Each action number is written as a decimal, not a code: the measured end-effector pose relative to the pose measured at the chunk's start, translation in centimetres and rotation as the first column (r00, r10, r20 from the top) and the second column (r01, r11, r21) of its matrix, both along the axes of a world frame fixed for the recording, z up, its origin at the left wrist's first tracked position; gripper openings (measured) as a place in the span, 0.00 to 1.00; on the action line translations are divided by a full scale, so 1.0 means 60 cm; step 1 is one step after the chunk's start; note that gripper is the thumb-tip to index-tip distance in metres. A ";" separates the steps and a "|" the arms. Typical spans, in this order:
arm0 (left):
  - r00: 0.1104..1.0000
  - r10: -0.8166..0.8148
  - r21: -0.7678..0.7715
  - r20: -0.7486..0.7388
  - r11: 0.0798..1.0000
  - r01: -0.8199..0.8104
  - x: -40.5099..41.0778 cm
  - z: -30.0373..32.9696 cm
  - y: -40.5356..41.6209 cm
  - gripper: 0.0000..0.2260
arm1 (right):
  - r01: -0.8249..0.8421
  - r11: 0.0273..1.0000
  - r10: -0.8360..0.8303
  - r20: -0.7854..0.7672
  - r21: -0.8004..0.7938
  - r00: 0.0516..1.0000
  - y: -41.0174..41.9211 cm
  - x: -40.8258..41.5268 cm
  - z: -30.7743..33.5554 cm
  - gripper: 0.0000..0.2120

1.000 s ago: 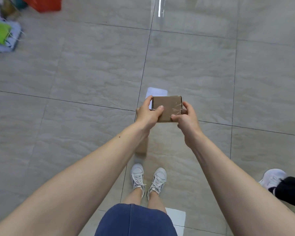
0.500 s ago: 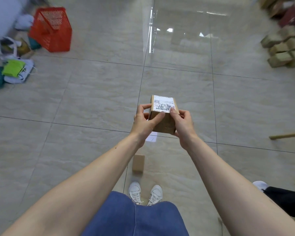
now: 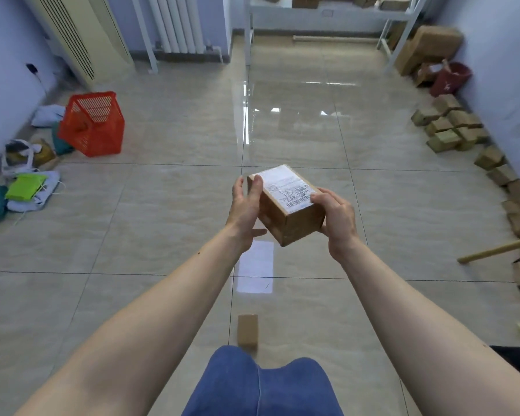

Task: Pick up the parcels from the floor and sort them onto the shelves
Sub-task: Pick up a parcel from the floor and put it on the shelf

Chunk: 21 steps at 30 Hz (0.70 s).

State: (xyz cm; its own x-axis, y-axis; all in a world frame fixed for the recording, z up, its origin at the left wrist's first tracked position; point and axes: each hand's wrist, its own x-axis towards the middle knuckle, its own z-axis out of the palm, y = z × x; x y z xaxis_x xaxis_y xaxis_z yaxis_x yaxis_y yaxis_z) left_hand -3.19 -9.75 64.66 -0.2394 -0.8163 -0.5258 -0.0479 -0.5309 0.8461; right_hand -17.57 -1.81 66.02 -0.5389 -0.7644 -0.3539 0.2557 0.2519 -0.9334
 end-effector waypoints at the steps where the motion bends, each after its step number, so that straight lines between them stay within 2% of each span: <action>1: 0.999 0.017 0.032 -0.031 0.999 -0.016 0.003 0.007 -0.004 0.27 | -0.013 1.000 0.013 -0.006 -0.012 1.000 0.000 -0.002 0.009 0.08; 4: 0.994 0.039 0.103 -0.102 0.994 -0.029 0.008 0.031 -0.008 0.17 | -0.040 0.998 0.039 -0.026 -0.042 0.999 -0.005 -0.003 0.028 0.09; 6: 0.986 0.093 0.118 -0.140 0.990 -0.077 0.007 0.040 -0.010 0.15 | -0.039 0.997 0.038 -0.020 -0.065 0.999 -0.011 -0.001 0.035 0.08; 9: 0.962 0.200 0.121 -0.186 0.976 -0.180 0.005 0.057 -0.010 0.20 | -0.014 0.998 0.014 0.015 -0.063 1.000 -0.022 0.008 0.035 0.12; 13: 0.922 0.323 0.116 -0.216 0.946 -0.304 -0.002 0.078 -0.005 0.32 | -0.027 0.999 0.029 0.062 -0.020 0.998 -0.026 0.024 0.034 0.30; 15: 0.911 0.335 0.106 -0.241 0.942 -0.319 -0.007 0.084 0.000 0.33 | -0.053 0.999 0.053 0.057 -0.005 0.997 -0.028 0.034 0.039 0.35; 17: 0.908 0.305 0.092 -0.287 0.953 -0.290 -0.010 0.091 0.011 0.33 | -0.030 0.999 0.032 0.076 -0.029 0.997 -0.029 0.038 0.045 0.32; 19: 0.923 0.254 0.080 -0.289 0.967 -0.241 -0.011 0.097 0.018 0.35 | 0.017 0.999 -0.011 0.104 -0.050 0.994 -0.031 0.034 0.054 0.24; 21: 0.956 0.191 0.087 -0.224 0.981 -0.176 -0.009 0.107 0.019 0.38 | 0.046 0.998 -0.041 0.107 -0.040 0.993 -0.030 0.017 0.066 0.14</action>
